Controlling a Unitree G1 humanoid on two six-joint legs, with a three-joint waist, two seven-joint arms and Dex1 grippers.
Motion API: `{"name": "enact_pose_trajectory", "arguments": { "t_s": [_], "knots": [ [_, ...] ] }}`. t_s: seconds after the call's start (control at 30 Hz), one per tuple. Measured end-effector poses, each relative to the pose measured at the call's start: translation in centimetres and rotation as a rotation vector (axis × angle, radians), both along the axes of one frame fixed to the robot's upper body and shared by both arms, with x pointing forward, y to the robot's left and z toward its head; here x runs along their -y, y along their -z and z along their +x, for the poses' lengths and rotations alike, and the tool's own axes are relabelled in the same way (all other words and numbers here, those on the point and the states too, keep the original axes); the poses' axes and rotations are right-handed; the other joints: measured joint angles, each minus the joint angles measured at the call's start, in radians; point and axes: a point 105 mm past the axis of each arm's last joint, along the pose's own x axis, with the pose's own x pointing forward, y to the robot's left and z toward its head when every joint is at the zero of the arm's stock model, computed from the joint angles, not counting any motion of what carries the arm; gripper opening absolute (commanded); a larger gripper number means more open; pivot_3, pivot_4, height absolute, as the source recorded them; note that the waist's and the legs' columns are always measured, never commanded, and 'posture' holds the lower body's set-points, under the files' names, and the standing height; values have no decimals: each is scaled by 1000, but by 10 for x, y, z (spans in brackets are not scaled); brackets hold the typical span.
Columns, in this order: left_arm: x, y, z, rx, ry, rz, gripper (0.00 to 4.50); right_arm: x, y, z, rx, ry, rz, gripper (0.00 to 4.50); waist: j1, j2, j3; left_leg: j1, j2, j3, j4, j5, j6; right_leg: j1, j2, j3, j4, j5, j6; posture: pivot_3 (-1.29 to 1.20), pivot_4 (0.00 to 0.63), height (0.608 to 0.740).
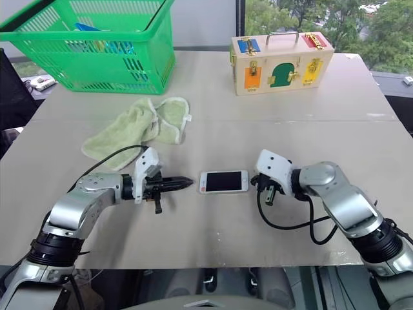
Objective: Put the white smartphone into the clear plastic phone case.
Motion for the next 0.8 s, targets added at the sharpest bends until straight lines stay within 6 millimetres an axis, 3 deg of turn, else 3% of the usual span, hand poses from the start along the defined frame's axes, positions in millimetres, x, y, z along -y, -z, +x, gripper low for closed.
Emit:
{"name": "enact_pose_trajectory", "arguments": {
  "t_s": [0.37, 0.57, 0.8],
  "knots": [
    [3, 3, 2, 19, 2, 3, 0, -3, 1, 5, -12, -16, 5, 122, -1, 0, 0, 1, 0, 0, 1, 0, 0, 0, 1, 0, 2, 0, 0, 0, 150, 740],
    [6, -11, 4, 41, 17, -89, 0, 7, 0, 5, -11, 3, 2, 122, 0, 0, 0, 0, 0, 0, 1, 0, 0, 0, 0, 0, 2, 0, 0, 0, 150, 740],
    [30, -13, 7, 57, 83, -94, 0, 8, -18, 7, -4, 31, 129, 122, 0, 0, 0, 1, 0, 0, 2, 0, 0, 0, 1, 1, 3, 0, 0, 0, 150, 740]
  ]
}}
